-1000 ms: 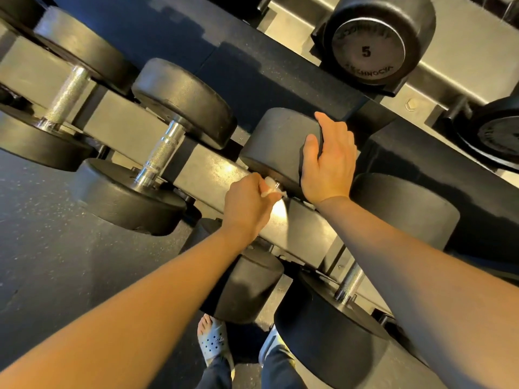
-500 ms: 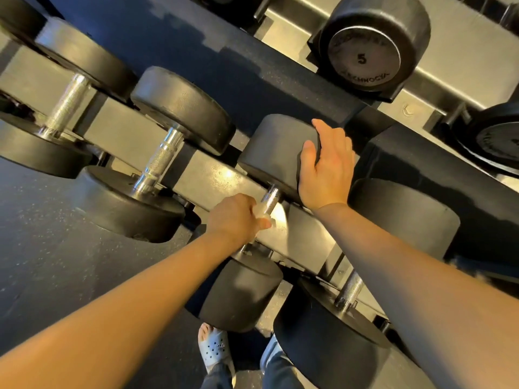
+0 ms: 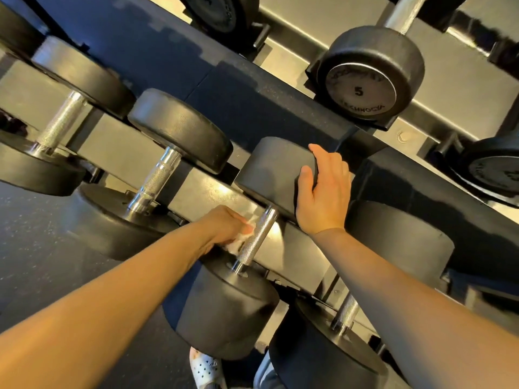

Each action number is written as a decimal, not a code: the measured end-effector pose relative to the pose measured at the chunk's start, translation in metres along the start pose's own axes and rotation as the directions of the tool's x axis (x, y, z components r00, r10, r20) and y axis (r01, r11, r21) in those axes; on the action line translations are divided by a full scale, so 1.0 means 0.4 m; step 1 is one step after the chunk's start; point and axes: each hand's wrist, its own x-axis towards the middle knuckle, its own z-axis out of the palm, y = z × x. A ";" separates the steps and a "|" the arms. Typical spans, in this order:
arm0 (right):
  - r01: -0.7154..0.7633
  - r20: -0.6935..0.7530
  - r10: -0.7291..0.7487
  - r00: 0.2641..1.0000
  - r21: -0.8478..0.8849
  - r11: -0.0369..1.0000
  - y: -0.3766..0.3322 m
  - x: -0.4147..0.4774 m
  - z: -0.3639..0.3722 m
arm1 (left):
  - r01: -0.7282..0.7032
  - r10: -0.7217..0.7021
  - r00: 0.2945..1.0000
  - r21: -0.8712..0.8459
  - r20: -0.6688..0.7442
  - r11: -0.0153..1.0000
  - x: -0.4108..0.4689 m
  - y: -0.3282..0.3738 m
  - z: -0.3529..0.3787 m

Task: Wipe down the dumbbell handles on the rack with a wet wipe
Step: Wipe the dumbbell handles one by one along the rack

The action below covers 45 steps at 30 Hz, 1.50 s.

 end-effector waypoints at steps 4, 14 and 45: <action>-0.015 0.008 0.015 1.000 -0.001 1.000 -0.004 0.002 -0.002 | -0.002 -0.001 1.000 -0.114 -0.029 0.994 -0.005 0.034 0.031; -0.035 0.029 0.035 0.999 0.013 0.999 -0.011 0.004 -0.009 | 0.041 -0.042 0.998 -0.015 -0.039 0.999 -0.038 -0.015 0.016; -0.664 0.493 0.445 0.747 0.530 0.527 -0.032 -0.293 -0.059 | -0.338 0.571 0.761 0.564 -0.307 0.754 -0.228 0.026 0.207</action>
